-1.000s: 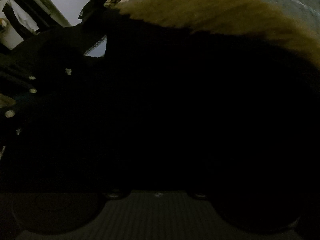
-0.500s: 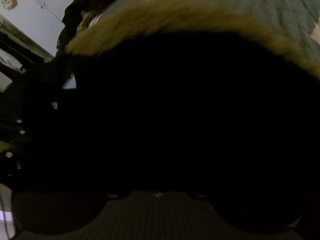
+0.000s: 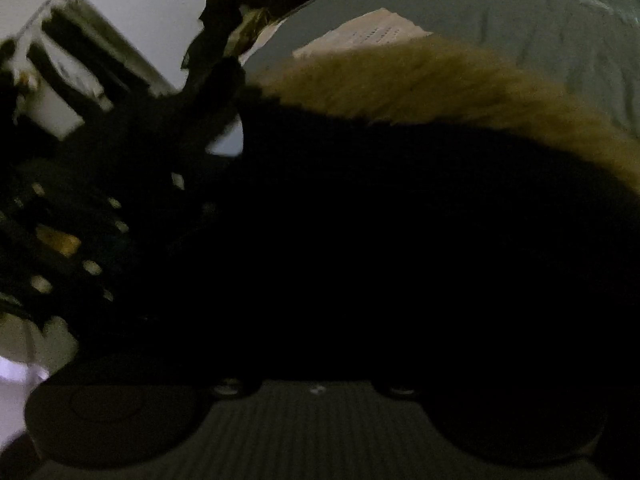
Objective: Fold clothes
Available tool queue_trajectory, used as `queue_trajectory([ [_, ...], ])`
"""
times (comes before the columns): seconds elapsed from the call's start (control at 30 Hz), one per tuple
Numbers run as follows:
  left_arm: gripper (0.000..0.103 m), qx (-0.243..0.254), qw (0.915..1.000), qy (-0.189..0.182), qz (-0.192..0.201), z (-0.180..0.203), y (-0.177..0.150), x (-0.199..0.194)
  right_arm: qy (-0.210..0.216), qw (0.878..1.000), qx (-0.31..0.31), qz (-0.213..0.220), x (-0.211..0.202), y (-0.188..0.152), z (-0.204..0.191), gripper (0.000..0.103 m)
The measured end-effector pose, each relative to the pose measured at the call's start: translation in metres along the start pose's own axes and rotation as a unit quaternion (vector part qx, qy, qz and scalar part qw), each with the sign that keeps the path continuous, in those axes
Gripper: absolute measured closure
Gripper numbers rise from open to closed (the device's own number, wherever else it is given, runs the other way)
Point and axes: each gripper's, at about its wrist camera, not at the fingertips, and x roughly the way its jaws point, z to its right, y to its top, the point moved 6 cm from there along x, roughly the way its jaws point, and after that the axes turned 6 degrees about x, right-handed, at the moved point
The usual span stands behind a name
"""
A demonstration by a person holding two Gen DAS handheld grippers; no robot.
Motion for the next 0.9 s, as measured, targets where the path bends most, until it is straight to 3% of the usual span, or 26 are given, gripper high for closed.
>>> queue_trajectory([
  [0.23,0.088,0.0,1.0,-0.007,0.0,0.0,-0.001,0.004,-0.057,0.995,-0.076,0.023,0.025,0.0,-0.008,0.029],
  [0.33,0.088,0.002,1.0,-0.006,-0.007,0.0,-0.003,0.008,-0.084,0.99,-0.114,0.02,0.036,-0.01,-0.013,0.019],
  [0.47,0.088,-0.004,1.0,-0.006,-0.005,-0.004,-0.005,0.006,-0.079,0.99,-0.113,0.012,0.04,-0.015,-0.008,0.016],
  [0.53,0.088,-0.007,1.0,-0.004,-0.003,-0.007,-0.004,0.004,-0.076,0.991,-0.11,0.009,0.037,-0.014,-0.007,0.022],
  [0.57,0.088,-0.008,1.0,-0.003,-0.001,-0.007,-0.003,0.003,-0.074,0.991,-0.108,0.007,0.035,-0.013,-0.007,0.032],
  [0.6,0.088,-0.008,1.0,-0.002,-0.001,-0.007,-0.002,0.002,-0.071,0.992,-0.103,0.009,0.031,-0.012,-0.006,0.048],
  [0.63,0.088,-0.008,1.0,-0.001,0.0,-0.007,-0.002,0.002,-0.067,0.993,-0.098,0.012,0.027,-0.011,-0.004,0.057],
  [0.67,0.088,-0.008,1.0,-0.001,0.0,-0.006,-0.002,0.001,-0.063,0.994,-0.092,0.016,0.023,-0.01,-0.003,0.079],
  [0.7,0.088,-0.008,1.0,0.0,0.0,-0.006,-0.002,0.001,-0.062,0.994,-0.089,0.017,0.02,-0.01,-0.002,0.088],
  [0.9,0.087,-0.006,0.9999,0.008,0.001,-0.004,-0.003,-0.004,-0.041,0.997,-0.061,0.034,-0.004,-0.007,-0.006,0.096],
])
